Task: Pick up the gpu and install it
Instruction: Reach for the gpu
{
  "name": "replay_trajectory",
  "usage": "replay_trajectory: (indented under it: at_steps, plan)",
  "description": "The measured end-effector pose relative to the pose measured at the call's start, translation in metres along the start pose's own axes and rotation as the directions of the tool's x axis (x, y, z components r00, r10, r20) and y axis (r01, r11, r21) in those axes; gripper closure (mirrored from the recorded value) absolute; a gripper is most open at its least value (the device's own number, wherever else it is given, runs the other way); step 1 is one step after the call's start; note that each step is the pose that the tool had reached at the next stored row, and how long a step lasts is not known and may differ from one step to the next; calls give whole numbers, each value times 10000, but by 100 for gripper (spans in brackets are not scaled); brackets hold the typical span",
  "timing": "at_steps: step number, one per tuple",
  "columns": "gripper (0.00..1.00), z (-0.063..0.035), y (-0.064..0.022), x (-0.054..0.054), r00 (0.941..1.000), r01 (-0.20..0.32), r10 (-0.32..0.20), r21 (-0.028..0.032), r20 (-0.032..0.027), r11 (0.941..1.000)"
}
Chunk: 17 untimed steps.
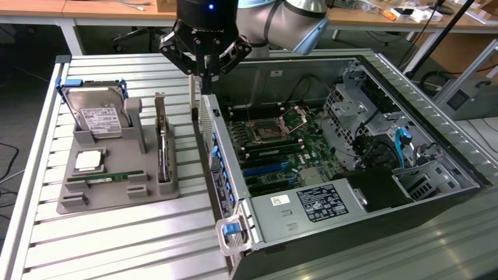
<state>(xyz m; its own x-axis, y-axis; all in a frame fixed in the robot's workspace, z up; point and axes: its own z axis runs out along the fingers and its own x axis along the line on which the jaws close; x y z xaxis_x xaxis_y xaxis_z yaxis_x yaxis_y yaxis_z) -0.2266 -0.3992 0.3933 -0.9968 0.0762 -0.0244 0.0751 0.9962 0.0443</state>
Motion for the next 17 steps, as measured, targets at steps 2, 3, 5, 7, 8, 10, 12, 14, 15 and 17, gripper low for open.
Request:
replay_trajectory:
  at_steps: [2,3,5,7,8,10,12,14,15,17]
  plan:
    - [89,0,0,6,10000,0,0,0,0,10000]
    - [89,0,-1,9,10000,0,0,0,0,10000]
    - [89,0,-1,16,10000,0,0,-1,0,10000]
    - [89,0,-2,23,10000,0,0,-1,0,10000]
    - [89,-1,-2,26,10000,0,0,0,0,10000]
    - [89,-1,-2,31,10000,0,0,0,0,10000]
    - [89,-1,-3,36,10000,0,0,-1,0,10000]
    - [89,-1,-3,41,10000,0,0,0,0,10000]
    - [89,-1,-4,43,10000,0,0,0,0,10000]
    - [89,-1,-4,47,10000,0,0,0,0,10000]
